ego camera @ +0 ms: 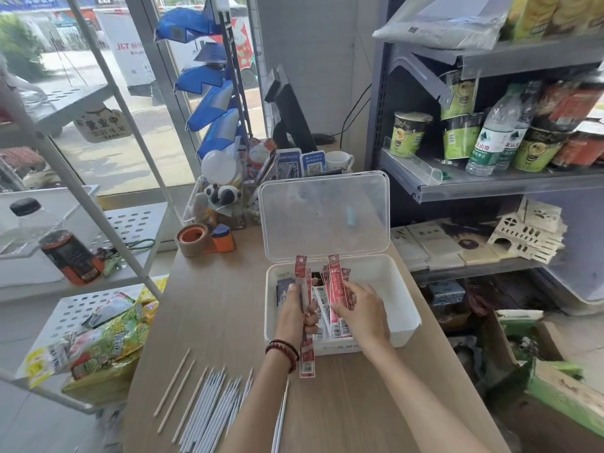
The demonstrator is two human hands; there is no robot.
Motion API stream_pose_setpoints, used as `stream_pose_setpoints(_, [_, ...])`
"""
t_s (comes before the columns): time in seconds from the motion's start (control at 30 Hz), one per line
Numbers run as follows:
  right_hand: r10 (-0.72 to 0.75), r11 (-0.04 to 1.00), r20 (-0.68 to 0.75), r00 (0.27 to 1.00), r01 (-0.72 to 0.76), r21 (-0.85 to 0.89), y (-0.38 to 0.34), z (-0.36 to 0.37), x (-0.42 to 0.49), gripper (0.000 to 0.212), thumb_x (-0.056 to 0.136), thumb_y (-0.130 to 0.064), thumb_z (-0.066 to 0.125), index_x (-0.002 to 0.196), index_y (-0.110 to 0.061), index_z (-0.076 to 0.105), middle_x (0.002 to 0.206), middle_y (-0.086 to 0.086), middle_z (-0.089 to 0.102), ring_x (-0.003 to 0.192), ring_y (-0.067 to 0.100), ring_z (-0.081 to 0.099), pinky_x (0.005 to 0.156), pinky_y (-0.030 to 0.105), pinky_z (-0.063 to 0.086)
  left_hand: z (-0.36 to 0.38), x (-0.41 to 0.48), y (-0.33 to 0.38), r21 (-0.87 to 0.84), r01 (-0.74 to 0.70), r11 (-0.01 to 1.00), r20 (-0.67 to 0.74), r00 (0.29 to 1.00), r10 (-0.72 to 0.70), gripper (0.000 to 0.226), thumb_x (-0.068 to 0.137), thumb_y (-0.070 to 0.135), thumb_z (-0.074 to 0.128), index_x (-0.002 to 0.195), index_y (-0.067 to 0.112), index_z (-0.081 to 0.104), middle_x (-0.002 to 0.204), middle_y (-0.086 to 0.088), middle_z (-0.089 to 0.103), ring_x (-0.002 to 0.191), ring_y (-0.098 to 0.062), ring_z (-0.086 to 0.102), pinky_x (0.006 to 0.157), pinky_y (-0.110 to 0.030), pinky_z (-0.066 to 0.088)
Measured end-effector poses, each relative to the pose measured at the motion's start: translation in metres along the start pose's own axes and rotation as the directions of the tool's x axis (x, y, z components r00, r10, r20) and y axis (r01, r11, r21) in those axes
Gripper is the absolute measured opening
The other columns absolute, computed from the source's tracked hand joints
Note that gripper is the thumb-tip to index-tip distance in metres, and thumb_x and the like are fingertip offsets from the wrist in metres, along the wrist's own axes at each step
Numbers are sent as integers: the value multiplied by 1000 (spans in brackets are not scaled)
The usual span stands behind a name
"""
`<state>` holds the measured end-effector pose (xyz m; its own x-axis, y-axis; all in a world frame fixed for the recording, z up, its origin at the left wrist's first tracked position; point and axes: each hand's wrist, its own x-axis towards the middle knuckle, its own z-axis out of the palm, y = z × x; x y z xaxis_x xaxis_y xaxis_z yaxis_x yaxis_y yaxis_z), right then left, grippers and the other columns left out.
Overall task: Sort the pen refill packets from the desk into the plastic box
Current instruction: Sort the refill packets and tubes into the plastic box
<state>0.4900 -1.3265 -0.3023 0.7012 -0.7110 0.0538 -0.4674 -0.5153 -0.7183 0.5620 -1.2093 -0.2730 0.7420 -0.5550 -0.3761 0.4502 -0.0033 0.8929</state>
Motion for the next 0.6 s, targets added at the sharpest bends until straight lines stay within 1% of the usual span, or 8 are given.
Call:
stream_pose_setpoints(0.07, [5,1000,5,1000,-5,14,-2,-2,0,59,84,-34,72,138,-24,51,128,-3,54,115,13,54,94,24,45,-1,2,-1,-25,1,1000,19,1000,-1,36,99,40,30,81,17,51,57,5,45,38,-5,32,35,-16,25])
stream_pose_setpoints(0.17, [-27,993,-46,999,32,111,-3,-6,-2,52,83,-38,71,131,-24,56,120,-5,54,103,9,56,87,19,47,-4,6,-5,29,-37,999,5,999,37,22,97,36,43,96,16,52,62,5,49,44,-7,40,39,-19,33])
stream_pose_setpoints(0.23, [-80,977,-74,994,93,190,-4,-8,-5,42,83,-43,70,120,-26,63,109,-10,57,92,3,57,81,16,48,-6,8,-6,50,-38,998,-28,999,39,21,94,34,51,94,14,53,63,5,52,45,-9,45,42,-23,38])
stream_pose_setpoints(0.3, [-158,952,-48,986,165,258,-4,-9,-9,32,82,-45,71,106,-26,68,98,-14,63,83,0,61,77,17,52,-7,10,-9,59,-34,998,-34,999,36,19,91,32,57,91,13,54,63,4,55,47,-10,49,47,-25,43])
stream_pose_setpoints(0.4, [-237,921,56,970,206,329,-4,-11,-12,31,76,-50,74,94,-25,70,85,-12,69,77,2,65,72,20,56,-8,13,-12,124,-55,991,-44,997,61,27,83,34,68,95,12,57,73,-1,61,60,-16,57,62,-35,51])
stream_pose_setpoints(0.43, [-239,917,91,967,194,348,-4,-12,-13,33,74,-52,75,93,-25,70,83,-11,70,76,3,66,72,22,57,-8,14,-13,161,-59,985,-60,996,69,31,81,34,70,97,12,57,76,-3,62,63,-17,59,62,-36,52])
stream_pose_setpoints(0.5, [-229,916,140,963,164,366,-4,-12,-12,36,71,-55,77,93,-27,70,81,-9,72,74,5,68,71,27,59,-7,18,-15,217,-58,974,-99,992,81,39,78,37,72,101,10,55,78,-5,62,62,-18,60,55,-30,48])
stream_pose_setpoints(0.6, [-202,918,194,960,116,379,-5,-14,-11,39,69,-52,79,99,-28,68,82,-8,73,74,4,70,72,28,60,-4,18,-15,278,-44,960,-121,989,80,58,76,50,69,110,5,53,88,-15,64,71,-27,65,54,-28,47])
